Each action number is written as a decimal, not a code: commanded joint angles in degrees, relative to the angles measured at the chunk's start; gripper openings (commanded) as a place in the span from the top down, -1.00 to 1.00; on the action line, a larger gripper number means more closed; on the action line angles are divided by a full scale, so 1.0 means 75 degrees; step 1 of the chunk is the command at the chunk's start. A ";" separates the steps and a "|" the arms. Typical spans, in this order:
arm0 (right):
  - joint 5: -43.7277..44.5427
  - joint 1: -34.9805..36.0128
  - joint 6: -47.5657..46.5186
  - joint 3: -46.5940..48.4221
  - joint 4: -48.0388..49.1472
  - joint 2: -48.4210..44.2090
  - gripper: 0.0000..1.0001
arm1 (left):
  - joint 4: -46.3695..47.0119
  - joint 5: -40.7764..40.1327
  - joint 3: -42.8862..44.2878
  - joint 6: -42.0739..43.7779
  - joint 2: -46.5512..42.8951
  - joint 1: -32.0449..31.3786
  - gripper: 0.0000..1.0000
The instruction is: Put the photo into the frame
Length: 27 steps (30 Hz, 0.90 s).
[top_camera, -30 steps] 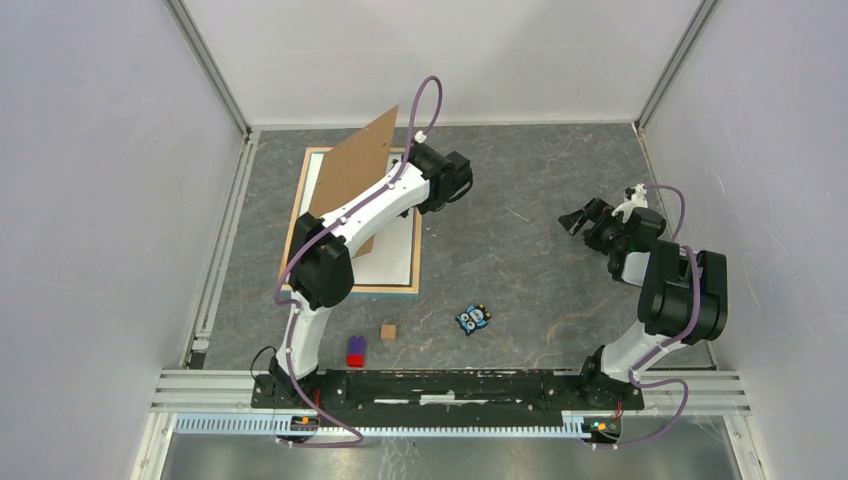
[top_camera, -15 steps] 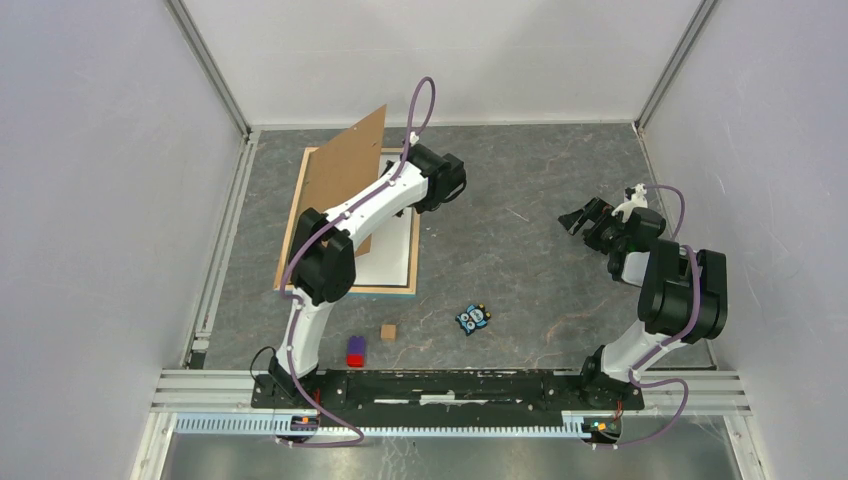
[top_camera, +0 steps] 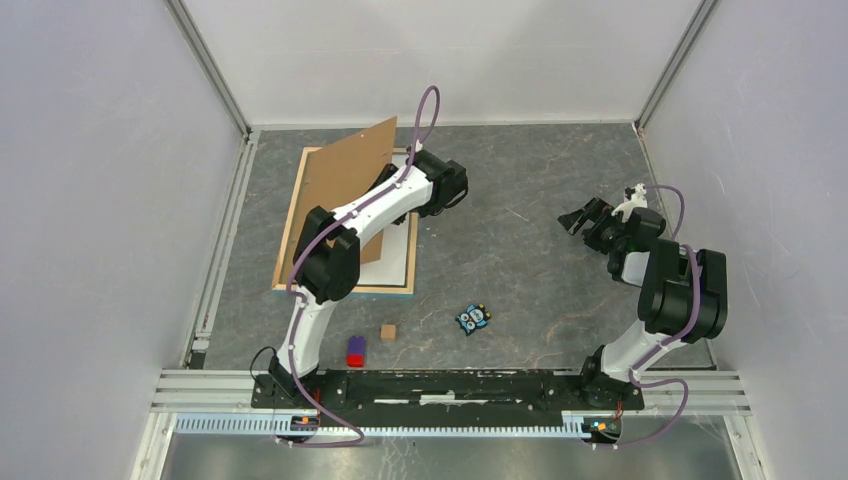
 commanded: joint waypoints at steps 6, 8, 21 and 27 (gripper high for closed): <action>-0.0086 -0.0012 0.0035 -0.0041 -0.0001 0.0100 -0.96 | 0.1147 0.1355 -0.0624 0.0760 -0.0756 0.0002 -0.56; -0.0085 -0.0014 0.0029 -0.0041 0.0000 0.0084 -0.96 | 0.1347 0.1664 -0.0735 0.0886 -0.0889 -0.0001 -0.67; -0.0073 -0.0011 0.0017 -0.0041 -0.0003 0.0084 -0.96 | 0.2291 0.3704 -0.1331 0.1389 -0.2099 0.0171 -1.00; -0.0033 -0.0011 0.0030 -0.0064 0.0018 0.0044 -0.96 | 0.2341 0.4344 -0.1440 0.1533 -0.2711 0.0274 -1.00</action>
